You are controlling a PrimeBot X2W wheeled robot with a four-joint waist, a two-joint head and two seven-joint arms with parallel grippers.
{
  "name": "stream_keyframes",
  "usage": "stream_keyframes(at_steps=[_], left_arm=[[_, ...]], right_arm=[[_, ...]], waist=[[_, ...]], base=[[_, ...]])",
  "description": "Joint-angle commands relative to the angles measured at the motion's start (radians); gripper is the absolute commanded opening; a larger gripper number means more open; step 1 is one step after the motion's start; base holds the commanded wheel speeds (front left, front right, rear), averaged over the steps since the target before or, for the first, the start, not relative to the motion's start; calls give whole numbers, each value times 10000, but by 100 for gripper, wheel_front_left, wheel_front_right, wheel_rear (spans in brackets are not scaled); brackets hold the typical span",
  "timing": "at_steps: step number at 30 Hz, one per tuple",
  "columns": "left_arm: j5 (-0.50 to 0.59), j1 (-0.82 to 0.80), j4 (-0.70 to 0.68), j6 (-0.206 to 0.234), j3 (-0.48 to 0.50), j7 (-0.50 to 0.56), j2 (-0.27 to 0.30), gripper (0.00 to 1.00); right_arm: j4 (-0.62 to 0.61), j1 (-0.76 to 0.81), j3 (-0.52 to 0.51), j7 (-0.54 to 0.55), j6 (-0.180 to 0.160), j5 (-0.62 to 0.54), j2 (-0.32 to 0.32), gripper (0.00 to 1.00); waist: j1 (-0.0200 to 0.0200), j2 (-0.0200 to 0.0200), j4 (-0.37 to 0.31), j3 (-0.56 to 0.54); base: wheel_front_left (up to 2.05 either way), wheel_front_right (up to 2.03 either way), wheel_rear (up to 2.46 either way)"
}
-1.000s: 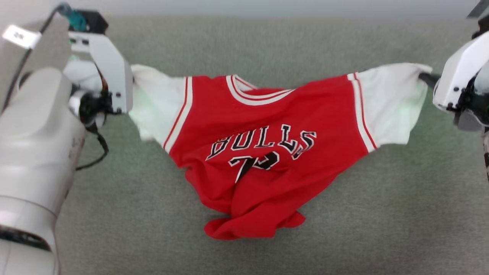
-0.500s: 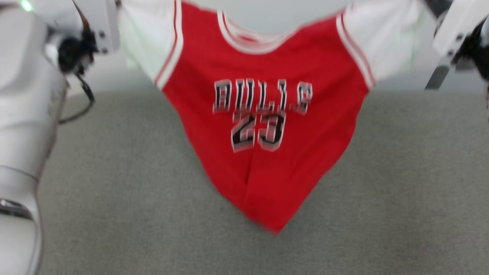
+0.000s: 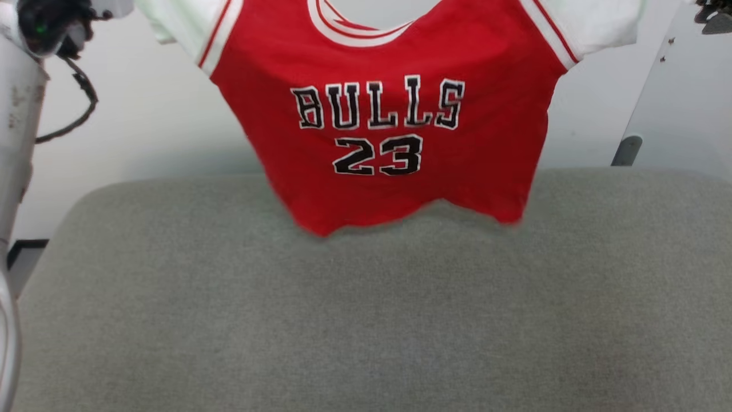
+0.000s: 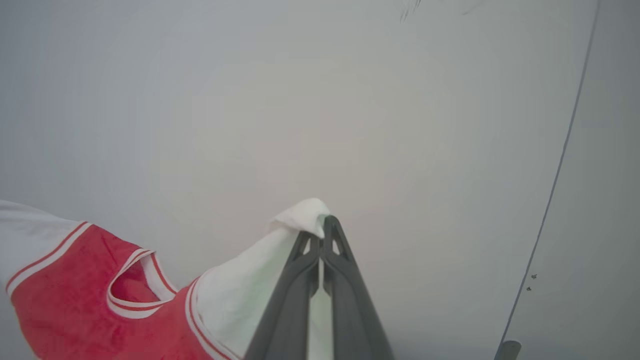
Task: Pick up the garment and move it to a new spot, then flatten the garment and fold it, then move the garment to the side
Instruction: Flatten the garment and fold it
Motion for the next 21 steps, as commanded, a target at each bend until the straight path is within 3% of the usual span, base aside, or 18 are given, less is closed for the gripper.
stream_keyframes(at_steps=[1, 9, 13, 18, 21], left_arm=[[-51, -61, -23, 30, -20, -23, -6, 0], [125, -408, -12, 140, -127, -78, -8, 0], [674, -1152, -127, 466, -205, -1398, -153, 0], [693, -2549, -1, 856, 284, -3351, -742, 0], [746, -3641, -60, 911, 554, -4437, -989, 0]], right_arm=[[72, -68, 11, -79, 4, -53, -11, 0], [572, -716, 63, -830, 4, -460, 129, 0], [752, -1367, 416, -2996, 2, -1653, 95, 0], [1566, -2617, 286, -6029, 2, -3310, 51, 0], [1706, -3588, 55, -6779, 2, -4424, -209, 0]], waist=[[0, 0, -111, 204], [0, 0, -456, 1737], [0, 0, -549, 2852], [0, 0, -448, 4175], [0, 0, -220, 5182]], base=[[0, 0, 0], [0, 0, 0], [0, 0, 0], [0, 0, 0], [0, 0, 0]])
